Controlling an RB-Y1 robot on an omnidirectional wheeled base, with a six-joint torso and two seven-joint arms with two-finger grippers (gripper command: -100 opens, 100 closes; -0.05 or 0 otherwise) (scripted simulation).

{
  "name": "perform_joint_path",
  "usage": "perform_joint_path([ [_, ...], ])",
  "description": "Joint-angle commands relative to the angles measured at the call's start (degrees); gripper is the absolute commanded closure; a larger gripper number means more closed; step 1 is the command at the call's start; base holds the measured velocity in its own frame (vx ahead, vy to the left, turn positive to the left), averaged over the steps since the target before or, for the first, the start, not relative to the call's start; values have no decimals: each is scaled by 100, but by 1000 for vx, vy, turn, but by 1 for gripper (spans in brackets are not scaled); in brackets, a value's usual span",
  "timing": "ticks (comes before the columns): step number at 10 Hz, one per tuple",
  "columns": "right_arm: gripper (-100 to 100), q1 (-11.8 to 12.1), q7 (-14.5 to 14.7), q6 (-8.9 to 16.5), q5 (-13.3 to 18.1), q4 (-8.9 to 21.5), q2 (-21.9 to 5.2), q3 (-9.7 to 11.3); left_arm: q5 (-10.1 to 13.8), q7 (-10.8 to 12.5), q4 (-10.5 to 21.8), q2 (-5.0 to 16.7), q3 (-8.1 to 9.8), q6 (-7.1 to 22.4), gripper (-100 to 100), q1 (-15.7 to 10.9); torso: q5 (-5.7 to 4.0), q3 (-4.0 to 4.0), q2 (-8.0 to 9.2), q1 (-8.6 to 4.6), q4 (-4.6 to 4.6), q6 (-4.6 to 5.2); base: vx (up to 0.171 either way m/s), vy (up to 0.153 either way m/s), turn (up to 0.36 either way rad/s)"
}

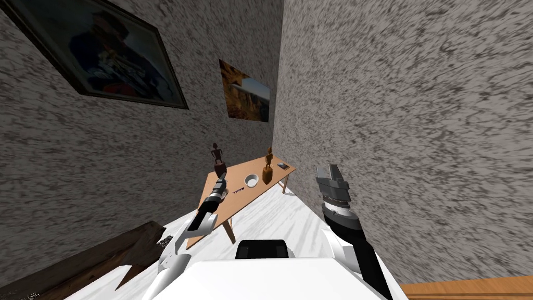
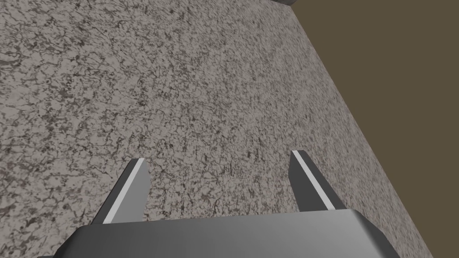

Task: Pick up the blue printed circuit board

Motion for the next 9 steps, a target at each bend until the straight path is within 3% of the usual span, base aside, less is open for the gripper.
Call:
perform_joint_path([
  [1, 0, 0, 0, 0, 0, 0, 0, 0, 73, 68, 286, 18, 64, 191, -100, -174, 0, 0, 0, 0, 0, 0, 36, -51, -40],
  [4, 0, 0, 0, 0, 0, 0, 0, 0, 134, 116, 601, 12, 107, 357, -100, -313, 3, 3, 6, 9, 1, 1, 19, -38, -26],
  [9, 0, 0, 0, 0, 0, 0, 0, 0, 417, 306, 1497, -21, 248, 1001, -100, -876, 3, 3, 5, 11, 1, 0, 27, -46, -31],
])
